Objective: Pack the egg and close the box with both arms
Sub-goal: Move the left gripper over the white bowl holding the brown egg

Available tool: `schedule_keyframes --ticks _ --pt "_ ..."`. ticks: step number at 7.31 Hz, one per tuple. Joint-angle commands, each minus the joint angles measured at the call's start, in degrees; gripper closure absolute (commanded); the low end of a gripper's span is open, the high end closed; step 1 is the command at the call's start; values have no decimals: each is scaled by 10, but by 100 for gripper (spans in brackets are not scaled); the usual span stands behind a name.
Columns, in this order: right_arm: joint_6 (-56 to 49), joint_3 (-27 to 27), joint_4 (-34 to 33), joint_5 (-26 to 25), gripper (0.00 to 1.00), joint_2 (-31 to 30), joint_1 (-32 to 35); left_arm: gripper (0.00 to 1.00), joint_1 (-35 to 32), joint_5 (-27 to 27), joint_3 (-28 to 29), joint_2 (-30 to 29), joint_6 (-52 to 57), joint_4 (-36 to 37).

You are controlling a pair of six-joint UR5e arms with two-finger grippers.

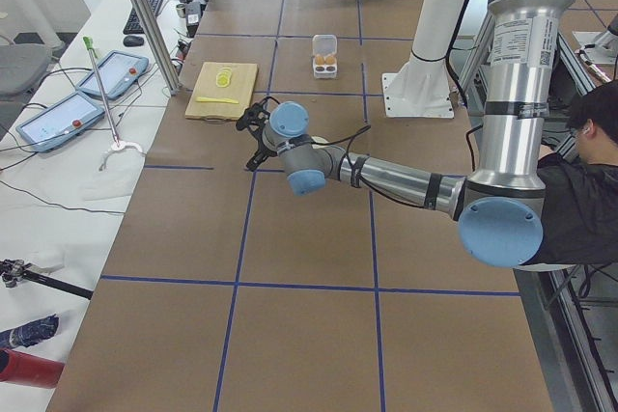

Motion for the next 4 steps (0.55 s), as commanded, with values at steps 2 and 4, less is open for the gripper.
schedule_keyframes --ticks 2,4 --pt "-1 -1 0 -1 0 0 0 0 138 122 -96 2 -207 109" --pt "-2 -5 0 -1 0 0 0 8 195 197 -120 0 -322 166"
